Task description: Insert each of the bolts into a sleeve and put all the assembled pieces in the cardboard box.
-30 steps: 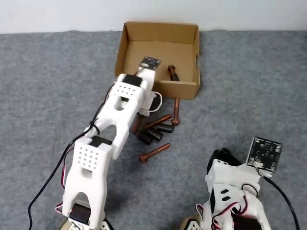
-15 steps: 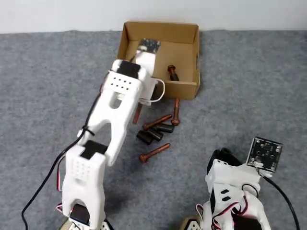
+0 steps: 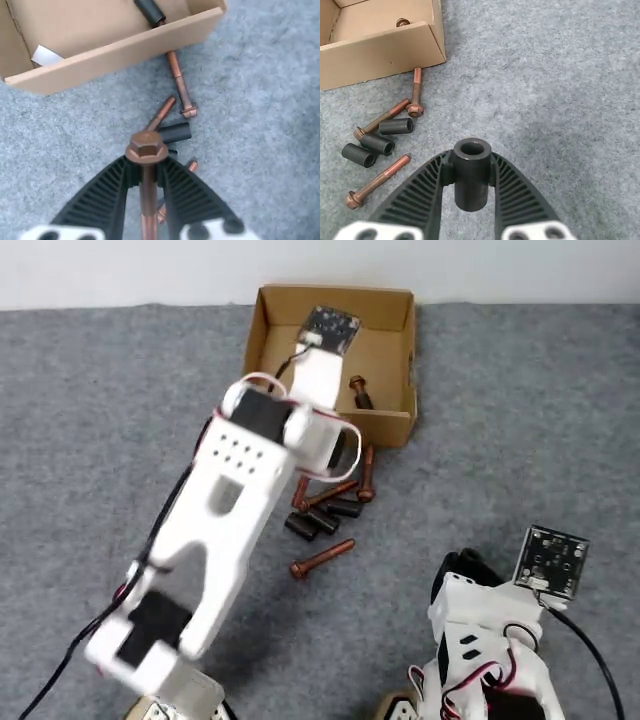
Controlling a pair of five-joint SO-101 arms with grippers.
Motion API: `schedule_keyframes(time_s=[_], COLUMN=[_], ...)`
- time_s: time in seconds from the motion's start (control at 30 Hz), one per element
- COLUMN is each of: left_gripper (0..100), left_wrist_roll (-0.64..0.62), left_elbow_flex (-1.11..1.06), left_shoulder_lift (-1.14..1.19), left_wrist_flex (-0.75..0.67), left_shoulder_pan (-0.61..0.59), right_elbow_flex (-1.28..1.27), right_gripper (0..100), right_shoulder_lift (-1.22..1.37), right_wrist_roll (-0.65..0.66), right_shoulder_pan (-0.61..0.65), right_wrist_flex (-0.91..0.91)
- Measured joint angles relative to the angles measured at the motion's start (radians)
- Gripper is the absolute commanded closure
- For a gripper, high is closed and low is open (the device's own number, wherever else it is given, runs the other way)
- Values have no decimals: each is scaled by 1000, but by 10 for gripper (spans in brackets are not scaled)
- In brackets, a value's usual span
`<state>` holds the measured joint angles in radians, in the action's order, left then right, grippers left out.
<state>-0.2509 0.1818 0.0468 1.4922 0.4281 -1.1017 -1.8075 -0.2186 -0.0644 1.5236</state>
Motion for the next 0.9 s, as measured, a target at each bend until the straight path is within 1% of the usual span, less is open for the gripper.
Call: schedule_keyframes(time_s=[0.1,0.2,0.37,0.8,0.9], left_gripper=[997,996,996,995,995], left_wrist_roll=[-2,-2,-5,-6,-6], left_elbow_flex=[-210,-430,-738,-1250,-1364], left_shoulder_lift=[-161,-328,-595,-1284,-1455], left_wrist_flex=[-120,-230,-341,-535,-589], left_shoulder_pan=[0,0,0,2,2], right_elbow_flex=[-11,-11,-11,-11,-11], right_gripper=[991,991,991,991,991], right_shoulder_lift=[0,0,0,0,0], right_wrist_roll=[0,0,0,0,0], right_shoulder_pan=[0,44,109,414,463], right_wrist_flex=[0,0,0,0,0])
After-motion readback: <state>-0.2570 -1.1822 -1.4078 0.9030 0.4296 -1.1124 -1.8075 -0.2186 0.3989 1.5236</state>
